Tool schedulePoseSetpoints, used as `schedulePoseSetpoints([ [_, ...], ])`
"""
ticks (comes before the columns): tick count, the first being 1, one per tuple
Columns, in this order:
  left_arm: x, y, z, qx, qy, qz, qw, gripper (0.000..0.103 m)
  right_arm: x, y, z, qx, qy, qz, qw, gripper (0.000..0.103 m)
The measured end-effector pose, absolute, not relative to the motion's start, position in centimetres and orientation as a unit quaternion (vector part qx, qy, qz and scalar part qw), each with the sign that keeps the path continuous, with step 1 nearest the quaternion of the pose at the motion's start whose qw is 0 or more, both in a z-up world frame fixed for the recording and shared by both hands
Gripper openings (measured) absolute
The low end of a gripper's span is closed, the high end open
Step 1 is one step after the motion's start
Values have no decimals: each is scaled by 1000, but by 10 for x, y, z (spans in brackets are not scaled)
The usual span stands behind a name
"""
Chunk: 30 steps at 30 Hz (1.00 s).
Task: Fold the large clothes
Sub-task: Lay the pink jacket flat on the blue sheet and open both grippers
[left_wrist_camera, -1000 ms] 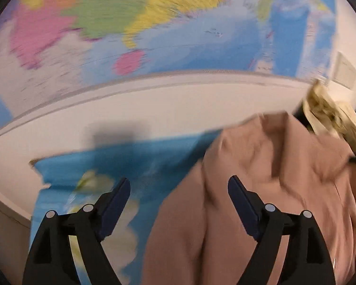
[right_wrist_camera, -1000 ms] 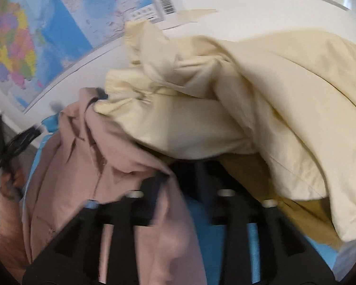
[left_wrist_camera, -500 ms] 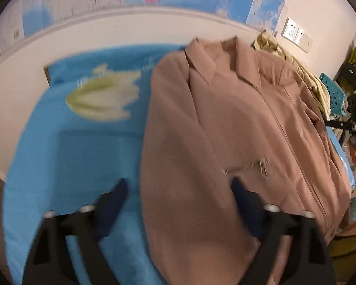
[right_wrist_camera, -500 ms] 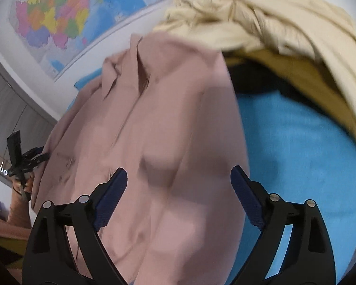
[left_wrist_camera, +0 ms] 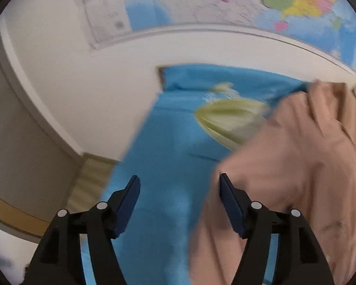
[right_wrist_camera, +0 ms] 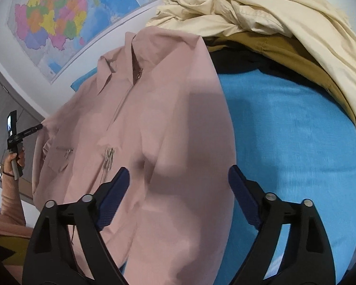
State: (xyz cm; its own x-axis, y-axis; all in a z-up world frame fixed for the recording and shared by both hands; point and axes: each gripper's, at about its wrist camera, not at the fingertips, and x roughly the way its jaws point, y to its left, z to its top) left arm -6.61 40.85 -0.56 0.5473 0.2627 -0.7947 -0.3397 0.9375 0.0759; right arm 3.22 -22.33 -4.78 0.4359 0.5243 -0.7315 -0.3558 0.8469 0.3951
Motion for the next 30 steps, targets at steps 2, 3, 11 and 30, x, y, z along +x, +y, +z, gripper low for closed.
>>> schedulePoseSetpoints([
  [2, -77, 390, -5, -35, 430, 133, 892, 68, 23, -226, -50, 98, 465, 269, 838, 91],
  [3, -87, 377, -3, -32, 415, 100, 904, 74, 17, -228, -52, 102, 466, 272, 836, 92],
  [11, -122, 296, 9, 0, 365, -30, 931, 83, -11, -233, -72, 84, 479, 255, 835, 68],
  [30, -126, 262, -42, -10, 419, -9, 908, 83, -10, -278, -40, 1, 416, 132, 900, 2],
])
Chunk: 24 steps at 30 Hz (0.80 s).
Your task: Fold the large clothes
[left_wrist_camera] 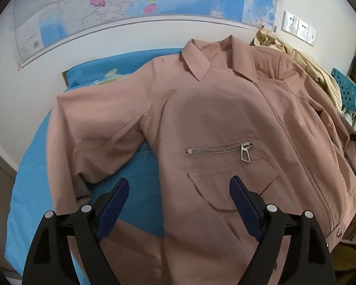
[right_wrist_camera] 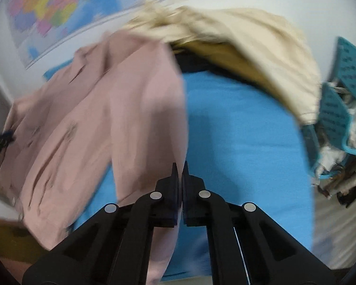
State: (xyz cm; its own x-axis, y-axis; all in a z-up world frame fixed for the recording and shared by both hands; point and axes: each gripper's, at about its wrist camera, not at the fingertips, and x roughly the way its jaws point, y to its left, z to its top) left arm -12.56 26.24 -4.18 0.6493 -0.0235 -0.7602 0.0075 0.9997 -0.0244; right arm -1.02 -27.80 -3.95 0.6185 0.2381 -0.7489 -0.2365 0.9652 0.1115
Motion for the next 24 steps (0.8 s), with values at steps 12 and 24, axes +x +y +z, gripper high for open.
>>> schedulePoseSetpoints([
  [12, -138, 282, -50, -54, 430, -23, 901, 85, -23, -265, -18, -19, 371, 146, 917, 68],
  [24, -84, 261, -58, -12, 458, -52, 887, 91, 1, -154, -74, -81, 448, 256, 853, 37],
])
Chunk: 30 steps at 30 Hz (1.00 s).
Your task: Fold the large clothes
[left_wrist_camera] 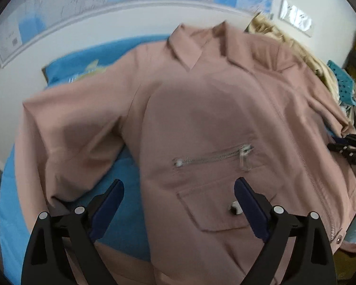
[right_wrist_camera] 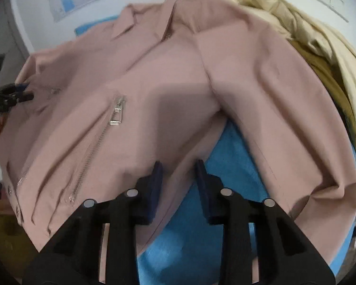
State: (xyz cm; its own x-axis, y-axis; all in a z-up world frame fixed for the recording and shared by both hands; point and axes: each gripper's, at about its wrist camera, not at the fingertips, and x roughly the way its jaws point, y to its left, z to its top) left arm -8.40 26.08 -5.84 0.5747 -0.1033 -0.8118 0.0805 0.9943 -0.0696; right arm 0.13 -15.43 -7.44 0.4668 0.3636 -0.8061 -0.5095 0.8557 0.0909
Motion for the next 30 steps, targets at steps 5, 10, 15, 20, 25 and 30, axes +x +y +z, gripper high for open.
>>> schedulePoseSetpoints([
  [5, -122, 296, -62, -68, 440, -65, 893, 91, -24, -179, -57, -28, 440, 302, 845, 83],
  [10, -165, 313, -65, -119, 412, -104, 897, 91, -71, -190, -58, -15, 443, 362, 820, 86],
  [15, -201, 298, -68, -100, 390, -165, 901, 91, -106, -176, -64, -57, 434, 391, 809, 88],
  [20, -232, 277, -65, -37, 364, -212, 906, 91, -122, -160, -77, -121, 421, 367, 820, 63],
  [25, -229, 271, -81, -11, 383, -184, 905, 84, -111, -162, -85, -72, 413, 357, 835, 46],
  [30, -206, 273, -85, -25, 400, -121, 908, 50, -103, -157, -80, -21, 394, 349, 850, 24],
])
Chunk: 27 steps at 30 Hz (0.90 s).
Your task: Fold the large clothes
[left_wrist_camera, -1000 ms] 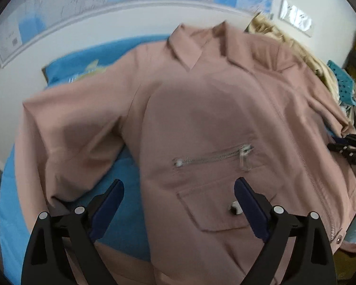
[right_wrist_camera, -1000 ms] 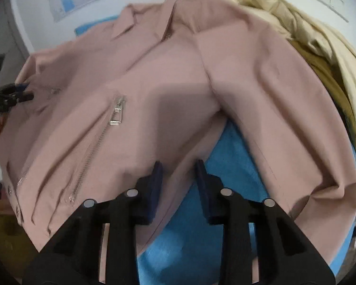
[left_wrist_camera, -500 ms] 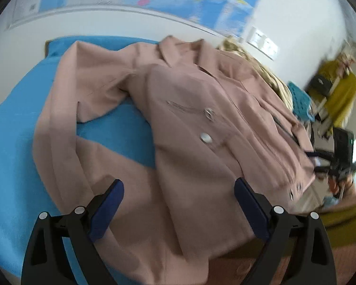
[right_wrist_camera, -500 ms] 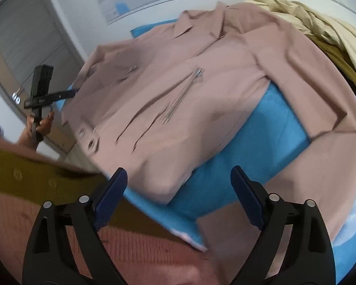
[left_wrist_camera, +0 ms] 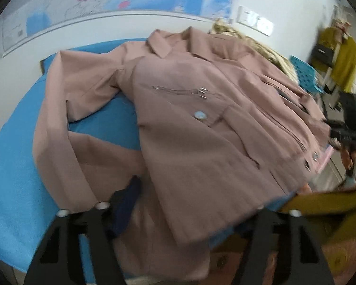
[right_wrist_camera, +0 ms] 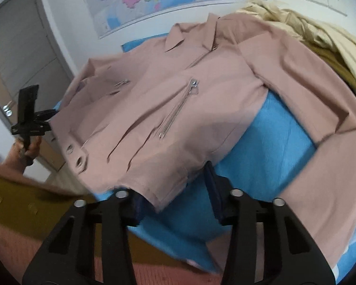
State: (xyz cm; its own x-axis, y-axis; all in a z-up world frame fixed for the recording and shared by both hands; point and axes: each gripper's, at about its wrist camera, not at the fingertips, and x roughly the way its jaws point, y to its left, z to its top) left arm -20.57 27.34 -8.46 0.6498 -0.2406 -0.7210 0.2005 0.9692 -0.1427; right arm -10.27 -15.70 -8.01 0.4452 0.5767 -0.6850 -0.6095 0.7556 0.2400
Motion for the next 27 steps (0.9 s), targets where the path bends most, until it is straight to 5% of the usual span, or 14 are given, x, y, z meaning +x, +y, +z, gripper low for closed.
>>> schedulePoseSetpoints([
  [1, -201, 274, -84, -30, 404, -110, 908, 35, -98, -154, -81, -11, 405, 343, 848, 10],
  [3, -193, 283, -79, -60, 409, -91, 906, 13, -93, -157, -77, 10, 410, 337, 847, 7],
  [12, -211, 279, -48, -49, 425, -85, 900, 7, -133, -203, -38, 52, 420, 349, 836, 7],
  [15, -204, 275, -59, -17, 458, -66, 886, 19, -129, -200, -57, 21, 464, 326, 823, 9],
  [19, -216, 276, -46, 5, 415, -92, 905, 56, -122, -200, -55, -27, 483, 315, 817, 56],
  [20, -221, 279, -36, 3, 392, -110, 913, 58, -123, -202, -47, -39, 476, 323, 817, 62],
  [22, -238, 288, -15, -7, 333, -175, 926, 83, -128, -207, -22, -80, 447, 338, 824, 62],
  [27, -246, 305, 28, -6, 211, -233, 949, 96, -95, -208, 25, -67, 380, 365, 848, 68],
])
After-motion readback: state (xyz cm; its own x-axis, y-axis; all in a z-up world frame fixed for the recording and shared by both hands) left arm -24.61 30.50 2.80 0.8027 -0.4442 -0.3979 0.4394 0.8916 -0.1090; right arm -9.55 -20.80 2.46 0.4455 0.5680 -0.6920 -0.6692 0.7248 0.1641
